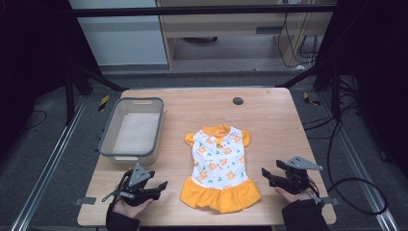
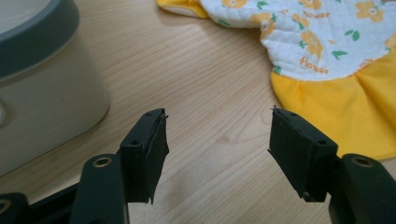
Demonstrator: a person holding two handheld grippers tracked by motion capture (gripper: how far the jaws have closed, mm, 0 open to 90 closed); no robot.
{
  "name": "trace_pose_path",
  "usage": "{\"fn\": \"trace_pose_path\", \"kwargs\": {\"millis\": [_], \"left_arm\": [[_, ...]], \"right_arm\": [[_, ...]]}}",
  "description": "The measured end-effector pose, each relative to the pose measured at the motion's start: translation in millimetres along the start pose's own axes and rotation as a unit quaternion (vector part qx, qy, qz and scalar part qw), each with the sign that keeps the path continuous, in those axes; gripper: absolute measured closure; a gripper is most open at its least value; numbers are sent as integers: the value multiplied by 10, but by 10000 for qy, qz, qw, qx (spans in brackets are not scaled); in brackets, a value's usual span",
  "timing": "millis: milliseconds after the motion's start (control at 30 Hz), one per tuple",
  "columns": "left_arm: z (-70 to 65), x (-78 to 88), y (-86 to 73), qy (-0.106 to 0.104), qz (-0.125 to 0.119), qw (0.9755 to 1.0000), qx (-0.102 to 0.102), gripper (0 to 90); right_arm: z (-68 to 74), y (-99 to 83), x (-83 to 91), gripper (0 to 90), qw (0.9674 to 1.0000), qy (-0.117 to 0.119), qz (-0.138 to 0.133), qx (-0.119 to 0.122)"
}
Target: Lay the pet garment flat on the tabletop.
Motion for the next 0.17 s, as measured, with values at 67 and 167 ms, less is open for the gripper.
{"fn": "trace_pose_path", "kwargs": {"millis": [67,167], "left_arm": [[51,34,-31,80,4,10000,53,341],[90,67,-61,127,23,9999,99,329]], "right_arm": [[-57,-12,2,234,9999,-103,-36,-30],[-83,-12,7,218,9999,-155,-58,-24]]}}
Point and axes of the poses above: each handheld gripper's, and its own axes: x roughly backward along the jaws, y roughly out of its top, z roughly to its left, the point moved 10 cm from there along -x, roughly forward along the jaws, and after that the axes turned 9 degrees about -z, right-handed, at the moved point
